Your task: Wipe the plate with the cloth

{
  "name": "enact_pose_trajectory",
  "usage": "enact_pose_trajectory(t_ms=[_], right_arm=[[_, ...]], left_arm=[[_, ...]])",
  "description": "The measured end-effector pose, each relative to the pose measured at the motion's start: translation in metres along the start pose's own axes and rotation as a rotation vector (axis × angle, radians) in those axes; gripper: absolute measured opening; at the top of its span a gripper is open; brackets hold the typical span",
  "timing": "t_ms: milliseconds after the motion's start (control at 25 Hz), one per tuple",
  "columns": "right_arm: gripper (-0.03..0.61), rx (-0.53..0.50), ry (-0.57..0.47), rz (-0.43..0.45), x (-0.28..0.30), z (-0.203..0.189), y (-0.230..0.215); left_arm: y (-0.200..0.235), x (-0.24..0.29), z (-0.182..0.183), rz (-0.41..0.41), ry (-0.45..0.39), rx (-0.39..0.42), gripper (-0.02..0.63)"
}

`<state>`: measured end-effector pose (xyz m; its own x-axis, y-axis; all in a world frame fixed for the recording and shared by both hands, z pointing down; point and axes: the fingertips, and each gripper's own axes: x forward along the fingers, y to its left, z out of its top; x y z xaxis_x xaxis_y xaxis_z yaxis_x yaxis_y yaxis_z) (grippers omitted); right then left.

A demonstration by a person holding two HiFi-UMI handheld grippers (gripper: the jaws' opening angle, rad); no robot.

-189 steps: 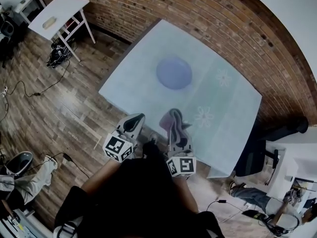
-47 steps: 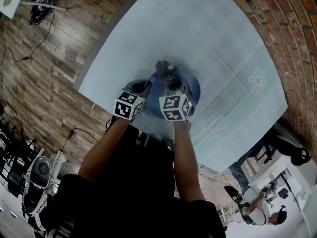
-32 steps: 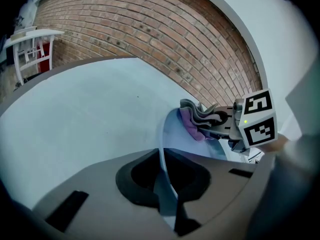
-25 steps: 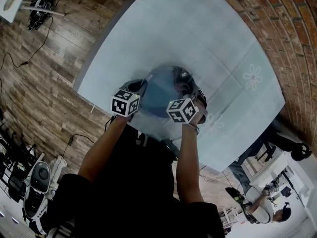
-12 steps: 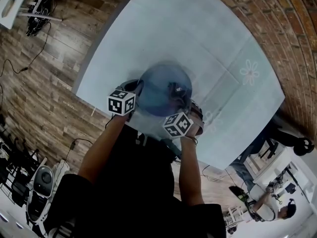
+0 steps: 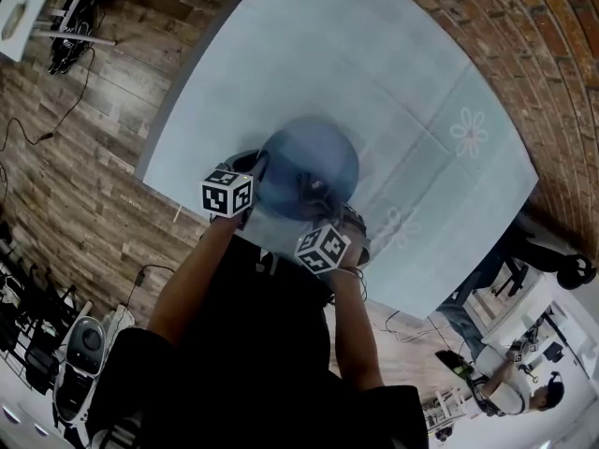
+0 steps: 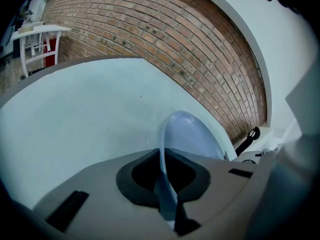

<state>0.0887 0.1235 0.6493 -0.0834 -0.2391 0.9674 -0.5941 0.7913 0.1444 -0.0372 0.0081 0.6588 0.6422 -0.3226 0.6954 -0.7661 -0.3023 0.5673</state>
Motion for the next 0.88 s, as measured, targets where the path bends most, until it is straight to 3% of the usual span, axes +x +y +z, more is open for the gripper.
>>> enact_pose_trajectory(t_ms=[640,880], right_arm=[[0.061,-0.184,-0.069,0.090,0.007,0.054,0.044],[0.061,-0.204,-0.046,0.126,0.011,0.067,0.042]], left_arm=[[-0.003,0.002,0.002,-0.007,0.004,-0.007,0.046],[-0.003,0.001,0.004,-0.017,0.009,-0.015,0.044]])
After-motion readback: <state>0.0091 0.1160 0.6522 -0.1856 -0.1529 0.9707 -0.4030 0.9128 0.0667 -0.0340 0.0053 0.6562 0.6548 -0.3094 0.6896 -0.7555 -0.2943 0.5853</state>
